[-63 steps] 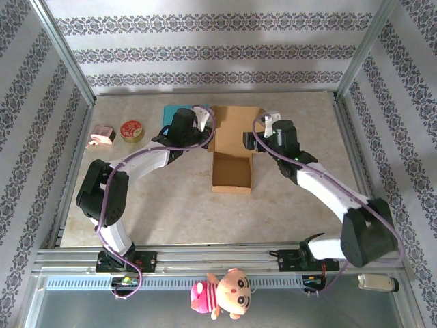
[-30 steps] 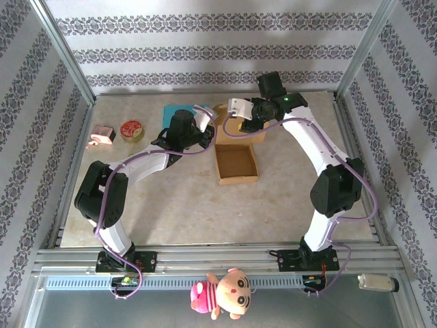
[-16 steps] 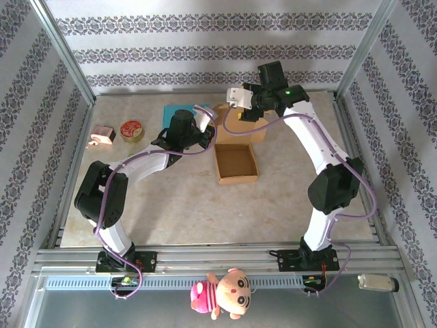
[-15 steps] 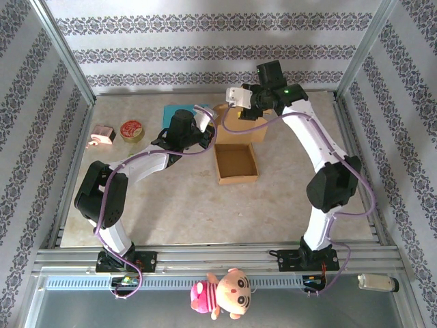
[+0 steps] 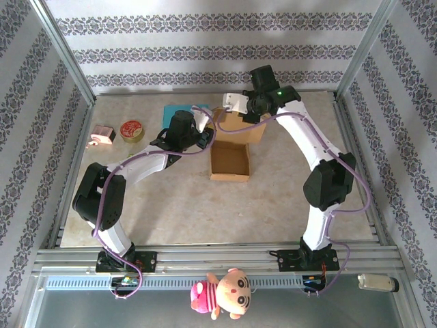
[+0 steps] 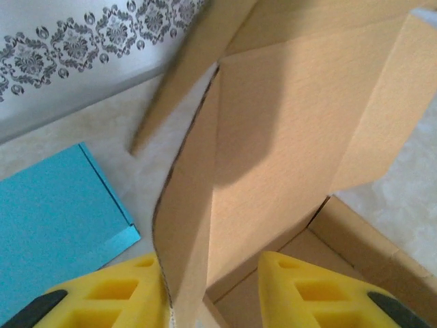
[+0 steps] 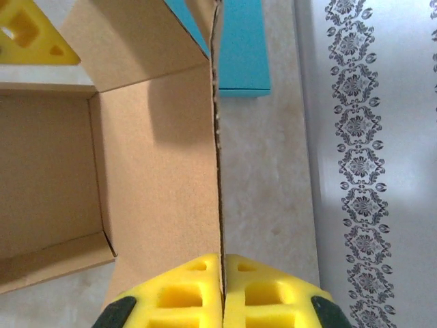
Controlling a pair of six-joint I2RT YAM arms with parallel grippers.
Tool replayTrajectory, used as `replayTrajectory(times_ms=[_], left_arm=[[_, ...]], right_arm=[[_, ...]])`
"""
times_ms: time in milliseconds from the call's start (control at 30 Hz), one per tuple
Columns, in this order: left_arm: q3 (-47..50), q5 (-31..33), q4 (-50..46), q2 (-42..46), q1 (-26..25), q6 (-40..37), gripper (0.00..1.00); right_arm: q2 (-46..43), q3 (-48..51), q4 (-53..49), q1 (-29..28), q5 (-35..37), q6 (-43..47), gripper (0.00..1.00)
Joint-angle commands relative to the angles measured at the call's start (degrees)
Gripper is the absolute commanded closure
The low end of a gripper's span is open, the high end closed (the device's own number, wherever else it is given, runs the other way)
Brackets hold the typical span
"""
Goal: Fold the paper box
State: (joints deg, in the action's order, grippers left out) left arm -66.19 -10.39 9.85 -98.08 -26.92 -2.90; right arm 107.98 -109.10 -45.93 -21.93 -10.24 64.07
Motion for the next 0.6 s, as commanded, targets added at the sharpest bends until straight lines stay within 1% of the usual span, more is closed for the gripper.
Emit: replayTrajectory(times_ms=[0,133,233,367,467,567], left_arm=[[-1.1,-0.2,-5.3,2.4,0.7,-3.1,0.55],[-2.4,-1.3,-7.6,3.3,1.2,-8.5,0.43],[-5.1,-1.8,-9.5,2.2,1.9,-10.1,0.41],[-9.4,-4.1,-12.6,0.4,2.6,-10.0,0.43],[-11.1,-9.2,-14.4,0.0,3.1,-9.4,0.49],[-13.2,-12.0,-17.9,-1.3,3.1,-9.5,0.57]], right_arm=[[-3.8,2.5,0.9,-1.5,2.0,0.2,0.99],[-4.4,3.3,0.9,-2.5,3.7,1.0,0.99],[-4.6,3.6,1.0,-3.3,4.5,1.6,0.99],[-4.9,4.2,1.1,-3.5,4.6,1.5,0.99],[-5.2,4.8,1.0,-3.7,6.2,2.0,0.99],[-5.6,5.2,1.1,-3.9,6.1,2.1,0.99]])
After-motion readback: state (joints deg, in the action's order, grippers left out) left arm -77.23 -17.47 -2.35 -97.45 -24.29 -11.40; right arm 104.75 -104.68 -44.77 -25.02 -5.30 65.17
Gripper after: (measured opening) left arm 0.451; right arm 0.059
